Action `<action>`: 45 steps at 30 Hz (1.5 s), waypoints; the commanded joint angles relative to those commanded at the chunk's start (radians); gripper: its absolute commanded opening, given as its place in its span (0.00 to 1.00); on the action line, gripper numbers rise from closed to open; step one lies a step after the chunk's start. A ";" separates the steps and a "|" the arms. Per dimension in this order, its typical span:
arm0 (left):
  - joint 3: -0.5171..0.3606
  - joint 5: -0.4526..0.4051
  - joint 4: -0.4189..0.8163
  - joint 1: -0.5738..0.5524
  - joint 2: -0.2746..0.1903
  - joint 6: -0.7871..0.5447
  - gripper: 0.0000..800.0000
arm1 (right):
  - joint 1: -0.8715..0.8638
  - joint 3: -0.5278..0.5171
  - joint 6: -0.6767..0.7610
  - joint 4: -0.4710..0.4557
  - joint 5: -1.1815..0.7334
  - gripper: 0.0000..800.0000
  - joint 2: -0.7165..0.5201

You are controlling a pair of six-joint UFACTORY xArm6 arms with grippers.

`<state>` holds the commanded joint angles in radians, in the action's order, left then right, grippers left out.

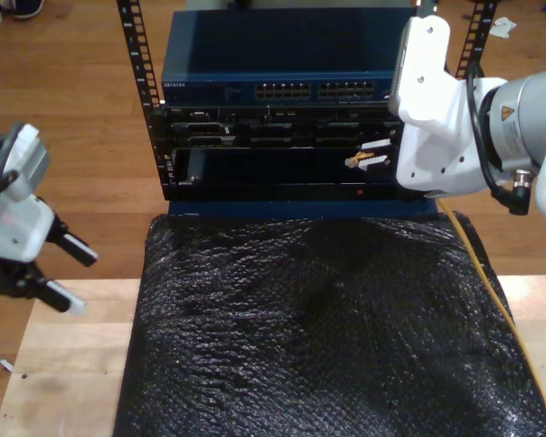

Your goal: Grab the cable and plug it in

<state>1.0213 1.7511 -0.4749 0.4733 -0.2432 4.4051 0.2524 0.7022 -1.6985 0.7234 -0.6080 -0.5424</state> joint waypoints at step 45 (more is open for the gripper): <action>-0.517 -0.074 0.500 0.710 -0.215 -0.865 1.00 | -0.011 0.002 0.000 -0.003 0.000 0.00 0.014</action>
<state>0.5042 1.6774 0.0253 1.1838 -0.4580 3.5398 0.2417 0.7037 -1.6985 0.7204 -0.6080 -0.5286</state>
